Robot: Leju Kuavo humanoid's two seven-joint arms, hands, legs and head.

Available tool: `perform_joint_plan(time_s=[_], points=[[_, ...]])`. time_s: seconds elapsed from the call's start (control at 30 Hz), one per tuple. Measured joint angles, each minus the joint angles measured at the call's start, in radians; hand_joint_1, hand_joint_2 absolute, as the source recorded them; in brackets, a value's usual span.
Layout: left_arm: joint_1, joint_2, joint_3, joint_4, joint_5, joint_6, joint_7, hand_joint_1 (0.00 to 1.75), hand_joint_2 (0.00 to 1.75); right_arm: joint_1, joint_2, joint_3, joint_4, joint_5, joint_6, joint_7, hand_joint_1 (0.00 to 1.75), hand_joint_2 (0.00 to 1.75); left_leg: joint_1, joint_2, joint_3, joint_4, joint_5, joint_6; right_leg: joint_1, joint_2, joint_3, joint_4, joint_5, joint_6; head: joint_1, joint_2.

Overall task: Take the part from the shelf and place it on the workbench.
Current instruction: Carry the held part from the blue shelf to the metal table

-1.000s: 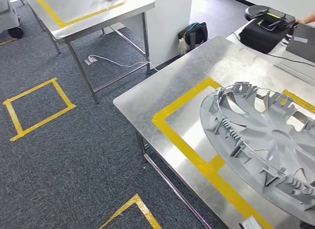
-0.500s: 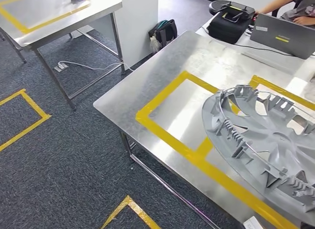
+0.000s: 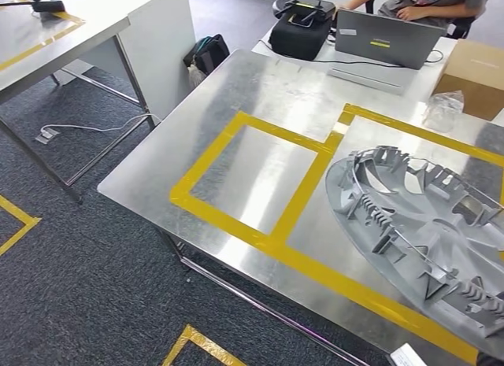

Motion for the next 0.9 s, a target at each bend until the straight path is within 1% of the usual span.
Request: perform_joint_plan(time_s=[0.03,0.07,0.1,0.13,0.17,0.2,0.23,0.27,0.3,0.33,0.37,0.4,0.43,0.47,0.5,0.53,0.57,0.6,0.63,0.67,0.7,0.77,0.8,0.83,0.9], points=[[0.0,0.0,-0.002,-0.002,0.004,0.0,0.003,0.0,1.75,0.001,0.0,0.0,0.002,-0.001,0.0,0.001,1.75,1.75,0.003,-0.02,0.021,-0.047,0.013,0.002,0.0,0.012,-0.004,0.001,0.002,0.006,0.001,0.0],[0.001,0.0,-0.004,-0.003,0.006,0.0,0.005,0.0,1.75,0.003,0.0,0.0,0.003,-0.001,0.0,0.002,1.75,1.75,0.004,-0.032,0.03,-0.07,0.014,0.005,0.0,0.024,-0.008,0.001,0.004,0.012,0.0,0.0],[0.001,0.0,-0.006,-0.004,0.007,0.0,0.007,0.0,1.75,0.005,0.0,0.0,0.003,-0.001,0.0,0.002,1.75,1.75,0.002,-0.027,0.032,-0.078,0.012,0.011,-0.001,0.036,-0.015,-0.001,0.007,0.019,0.001,0.0],[0.001,0.0,-0.007,-0.006,0.007,0.0,0.008,0.0,1.75,0.007,0.0,0.0,0.004,-0.002,0.0,0.002,1.75,1.75,0.001,-0.015,0.031,-0.079,0.016,0.019,-0.004,0.046,-0.021,-0.003,0.011,0.026,0.001,0.0],[0.0,0.0,-0.009,-0.009,0.008,0.0,0.009,0.0,1.75,0.01,0.0,0.0,0.005,-0.005,0.0,-0.002,1.75,1.75,0.001,-0.003,0.032,-0.081,0.018,0.026,-0.004,0.037,-0.027,0.001,0.008,0.031,0.001,0.0],[0.0,0.0,-0.011,-0.011,0.011,0.001,0.009,0.0,1.75,0.012,0.0,0.0,0.006,-0.014,0.0,-0.013,1.75,1.75,0.002,0.01,0.032,-0.084,0.021,0.034,-0.003,0.015,-0.039,0.019,-0.006,0.035,0.004,0.0],[0.002,0.001,-0.013,-0.013,0.016,0.002,0.012,0.0,1.75,0.014,0.0,-0.001,0.008,-0.032,0.0,-0.032,1.75,1.75,0.002,0.023,0.032,-0.086,0.023,0.04,-0.001,-0.015,-0.057,0.06,-0.032,0.037,0.006,0.0],[0.004,0.002,-0.016,-0.015,0.023,0.003,0.015,0.0,1.75,0.015,0.0,-0.003,0.011,-0.058,0.0,-0.059,1.75,1.75,-0.001,0.036,0.032,-0.086,0.022,0.044,0.001,-0.05,-0.084,0.119,-0.067,0.039,0.009,0.0],[0.008,0.002,-0.019,-0.016,0.032,0.005,0.019,0.0,1.75,0.015,0.0,-0.006,0.016,-0.087,0.0,-0.085,1.75,1.75,-0.003,0.05,0.031,-0.086,0.022,0.047,0.001,-0.07,-0.114,0.187,-0.103,0.041,0.01,0.0],[0.012,0.003,-0.023,-0.017,0.039,0.006,0.024,0.0,1.75,0.017,0.0,-0.01,0.022,-0.112,0.0,-0.106,1.75,1.75,-0.005,0.066,0.031,-0.086,0.022,0.047,0.0,-0.081,-0.139,0.246,-0.127,0.043,0.01,0.0],[0.014,0.003,-0.028,-0.017,0.045,0.007,0.027,0.0,1.75,0.018,0.0,-0.016,0.028,-0.13,0.0,-0.119,1.75,1.75,-0.006,0.08,0.031,-0.085,0.021,0.047,0.0,-0.087,-0.149,0.276,-0.134,0.045,0.01,0.0],[0.015,0.003,-0.033,-0.018,0.052,0.009,0.029,0.0,1.75,0.02,0.0,-0.022,0.034,-0.14,0.0,-0.124,1.75,1.75,-0.006,0.093,0.031,-0.085,0.021,0.047,-0.001,-0.091,-0.14,0.268,-0.123,0.046,0.01,0.0],[0.016,0.003,-0.038,-0.019,0.06,0.01,0.031,0.0,1.75,0.022,0.0,-0.027,0.039,-0.144,0.0,-0.124,1.75,1.75,-0.005,0.105,0.032,-0.085,0.02,0.045,-0.001,-0.099,-0.11,0.22,-0.097,0.047,0.01,0.0],[0.016,0.003,-0.044,-0.02,0.069,0.013,0.034,0.0,1.75,0.025,0.0,-0.03,0.044,-0.143,0.0,-0.12,1.75,1.75,-0.005,0.115,0.035,-0.084,0.018,0.043,-0.001,-0.115,-0.067,0.149,-0.067,0.047,0.011,0.0],[0.018,0.005,-0.05,-0.022,0.08,0.019,0.036,0.0,1.75,0.027,0.0,-0.031,0.05,-0.136,0.0,-0.109,1.75,1.75,-0.008,0.125,0.037,-0.083,0.015,0.038,-0.001,-0.138,-0.026,0.08,-0.045,0.045,0.011,0.0],[0.021,0.007,-0.057,-0.024,0.09,0.024,0.039,0.0,1.75,0.03,0.0,-0.029,0.055,-0.126,0.0,-0.094,1.75,1.75,-0.01,0.133,0.04,-0.082,0.013,0.033,0.0,-0.154,0.005,0.03,-0.031,0.041,0.009,0.0],[0.023,0.009,-0.063,-0.026,0.1,0.029,0.043,0.0,1.75,0.034,0.0,-0.025,0.062,-0.118,0.0,-0.08,1.75,1.75,-0.013,0.141,0.043,-0.082,0.011,0.027,0.001,-0.163,0.02,0.005,-0.027,0.036,0.006,0.0],[0.026,0.011,-0.069,-0.029,0.11,0.032,0.048,0.0,1.75,0.039,0.0,-0.022,0.069,-0.114,0.0,-0.07,1.75,1.75,-0.014,0.148,0.045,-0.082,0.012,0.021,0.003,-0.16,0.022,0.0,-0.027,0.03,0.004,0.0],[0.028,0.012,-0.075,-0.033,0.118,0.032,0.053,0.0,1.75,0.046,0.0,-0.019,0.077,-0.119,0.0,-0.066,1.75,1.75,-0.013,0.155,0.047,-0.083,0.012,0.015,0.004,-0.149,0.021,-0.001,-0.024,0.024,0.001,0.0],[0.029,0.014,-0.08,-0.039,0.128,0.032,0.059,0.0,1.75,0.055,0.0,-0.018,0.084,-0.13,0.0,-0.069,1.75,1.75,-0.011,0.152,0.048,-0.082,0.01,0.009,0.004,-0.141,0.019,-0.002,-0.021,0.018,0.001,0.0],[0.031,0.015,-0.087,-0.043,0.139,0.032,0.062,0.0,1.75,0.063,0.0,-0.017,0.092,-0.145,0.0,-0.073,1.75,1.75,-0.009,0.14,0.045,-0.076,0.002,0.006,0.004,-0.136,0.018,-0.002,-0.019,0.015,0.0,0.0],[0.036,0.018,-0.1,-0.05,0.164,0.035,0.071,0.0,1.75,0.082,-0.002,-0.008,0.115,-0.167,0.0,-0.06,1.75,1.75,-0.008,0.109,0.039,-0.077,0.004,0.031,0.005,-0.127,0.019,-0.002,-0.018,0.011,-0.005,0.0],[0.041,0.02,-0.107,-0.054,0.177,0.036,0.075,0.0,1.75,0.093,-0.006,0.001,0.129,-0.174,0.0,-0.04,1.75,1.75,-0.008,0.102,0.039,-0.082,0.007,0.043,0.008,-0.123,0.02,-0.001,-0.02,0.011,-0.007,0.0],[0.044,0.022,-0.113,-0.057,0.188,0.038,0.08,0.0,1.75,0.105,-0.013,0.012,0.141,-0.173,0.001,-0.009,1.75,1.75,-0.007,0.102,0.041,-0.091,0.018,0.047,0.009,-0.12,0.02,-0.001,-0.022,0.01,-0.008,0.0],[0.05,0.028,-0.127,-0.066,0.21,0.043,0.086,0.0,1.75,0.126,-0.034,0.034,0.158,-0.157,0.013,0.079,1.75,1.75,-0.005,0.103,0.044,-0.096,0.022,0.023,0.01,-0.118,0.02,-0.001,-0.023,0.008,-0.011,0.0]])
